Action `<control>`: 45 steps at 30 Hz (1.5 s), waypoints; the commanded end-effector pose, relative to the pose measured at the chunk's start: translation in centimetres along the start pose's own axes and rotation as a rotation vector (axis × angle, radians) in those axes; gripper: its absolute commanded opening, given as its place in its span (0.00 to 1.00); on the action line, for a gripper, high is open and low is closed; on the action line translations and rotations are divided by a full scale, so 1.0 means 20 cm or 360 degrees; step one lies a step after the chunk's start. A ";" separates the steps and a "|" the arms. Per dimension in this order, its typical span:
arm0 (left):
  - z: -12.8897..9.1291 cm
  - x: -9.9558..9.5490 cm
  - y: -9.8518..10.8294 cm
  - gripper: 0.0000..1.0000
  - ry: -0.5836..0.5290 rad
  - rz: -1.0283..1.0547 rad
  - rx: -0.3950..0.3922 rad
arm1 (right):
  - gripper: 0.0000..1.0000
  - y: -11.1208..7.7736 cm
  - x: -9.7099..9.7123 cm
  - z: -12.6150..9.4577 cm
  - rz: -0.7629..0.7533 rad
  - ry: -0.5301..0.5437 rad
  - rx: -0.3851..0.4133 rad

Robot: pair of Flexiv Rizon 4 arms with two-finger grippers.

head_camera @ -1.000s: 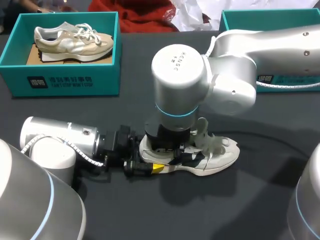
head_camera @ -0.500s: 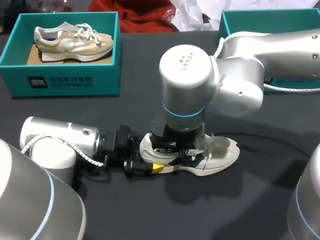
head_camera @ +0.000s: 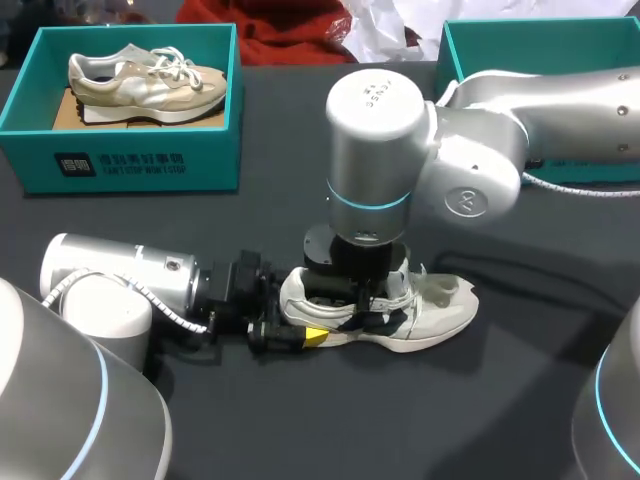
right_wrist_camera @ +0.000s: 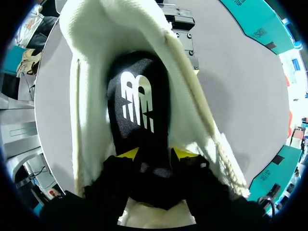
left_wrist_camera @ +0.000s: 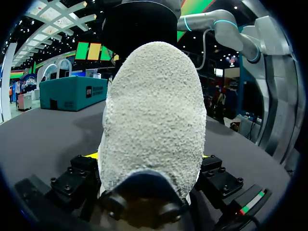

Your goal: Take the shoe out of the shoebox, open the shoe tongue, remove and reinsert the insole, then place the shoe into the shoebox

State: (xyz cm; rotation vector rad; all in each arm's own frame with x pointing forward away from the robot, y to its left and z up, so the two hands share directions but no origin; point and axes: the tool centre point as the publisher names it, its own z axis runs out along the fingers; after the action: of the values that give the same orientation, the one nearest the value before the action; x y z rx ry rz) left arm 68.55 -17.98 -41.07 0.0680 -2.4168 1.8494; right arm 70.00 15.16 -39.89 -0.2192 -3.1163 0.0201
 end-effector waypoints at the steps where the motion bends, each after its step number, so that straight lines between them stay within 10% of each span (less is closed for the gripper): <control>1: 0.01 0.01 0.01 0.00 0.0001 -0.0001 -0.0002 | 0.38 0.01 0.02 0.15 0.0009 0.0068 0.0002; 7: 0.01 0.01 0.01 0.00 0.0001 -0.0001 -0.0002 | 0.27 -0.01 0.08 0.19 0.0026 0.0172 0.0019; 10: 0.01 0.01 0.01 0.00 0.0001 -0.0001 -0.0002 | 0.00 -0.03 0.09 0.21 0.0029 0.0222 0.0009; 21: 0.01 0.01 0.01 0.00 0.0001 -0.0001 -0.0002 | 0.00 -0.08 0.13 0.16 -0.0020 0.0285 -0.0041; 45: 0.01 0.01 0.01 0.00 0.0001 -0.0001 -0.0002 | 0.00 -0.15 0.11 -0.14 -0.0404 0.0052 -0.0622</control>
State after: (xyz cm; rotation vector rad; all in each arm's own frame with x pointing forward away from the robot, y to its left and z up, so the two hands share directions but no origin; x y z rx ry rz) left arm 68.40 -18.02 -40.99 0.0655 -2.4150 1.8504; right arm 68.74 14.00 -37.52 0.1636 -3.0738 -0.4403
